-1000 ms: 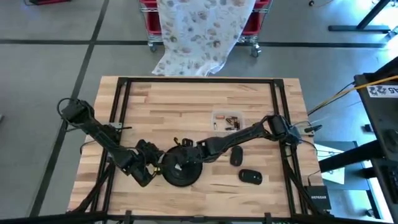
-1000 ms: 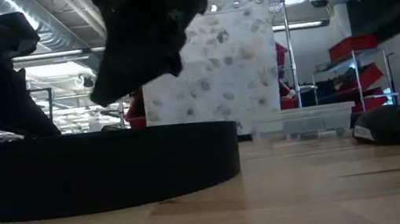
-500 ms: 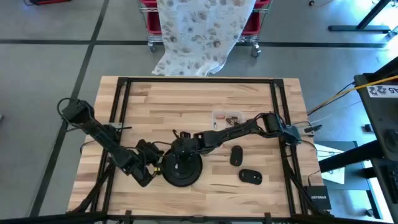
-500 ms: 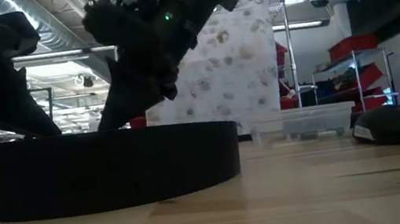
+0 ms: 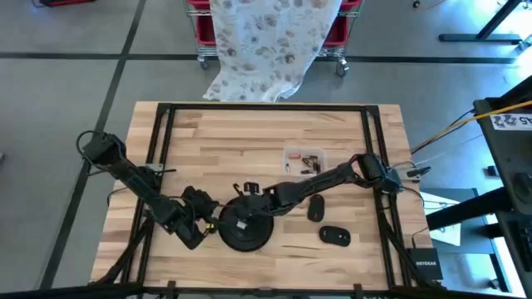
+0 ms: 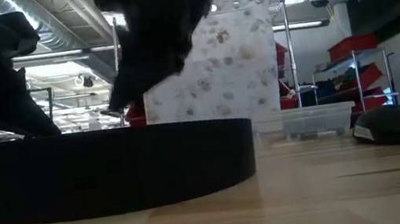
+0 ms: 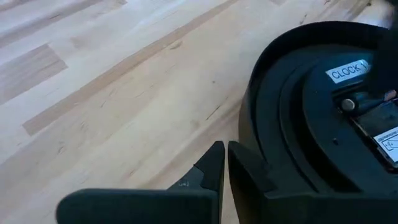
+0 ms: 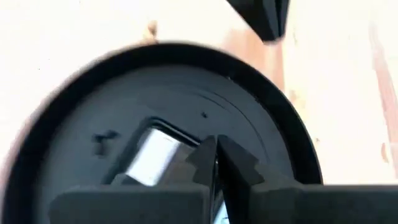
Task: Insert battery
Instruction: Insert the black battery into the wall clock
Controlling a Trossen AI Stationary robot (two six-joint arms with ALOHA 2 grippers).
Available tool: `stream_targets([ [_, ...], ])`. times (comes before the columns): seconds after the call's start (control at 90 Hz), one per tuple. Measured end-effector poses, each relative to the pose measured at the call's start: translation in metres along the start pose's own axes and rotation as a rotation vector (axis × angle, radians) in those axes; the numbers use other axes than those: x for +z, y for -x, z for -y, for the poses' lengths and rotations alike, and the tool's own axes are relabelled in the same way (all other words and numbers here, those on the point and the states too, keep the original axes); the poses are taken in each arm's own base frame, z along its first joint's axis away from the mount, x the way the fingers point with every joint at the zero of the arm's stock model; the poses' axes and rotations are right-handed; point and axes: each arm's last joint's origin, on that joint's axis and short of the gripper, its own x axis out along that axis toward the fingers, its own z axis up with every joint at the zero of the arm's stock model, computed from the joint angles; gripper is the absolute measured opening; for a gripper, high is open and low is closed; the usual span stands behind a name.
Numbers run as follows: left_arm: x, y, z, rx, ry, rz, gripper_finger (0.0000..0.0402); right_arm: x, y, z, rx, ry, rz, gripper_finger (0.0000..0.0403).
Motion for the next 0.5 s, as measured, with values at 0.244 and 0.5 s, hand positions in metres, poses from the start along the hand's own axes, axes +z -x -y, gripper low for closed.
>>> stream_targets([
  [0.244, 0.0, 0.0, 0.0, 0.0, 0.001, 0.0, 0.0003, -0.008, -0.002, 0.0, -0.016, -0.026, -0.071, 0.0],
  [0.5, 0.0, 0.0, 0.0, 0.0, 0.003, 0.0, 0.0003, -0.009, -0.003, -0.001, -0.01, -0.019, -0.075, 0.0],
])
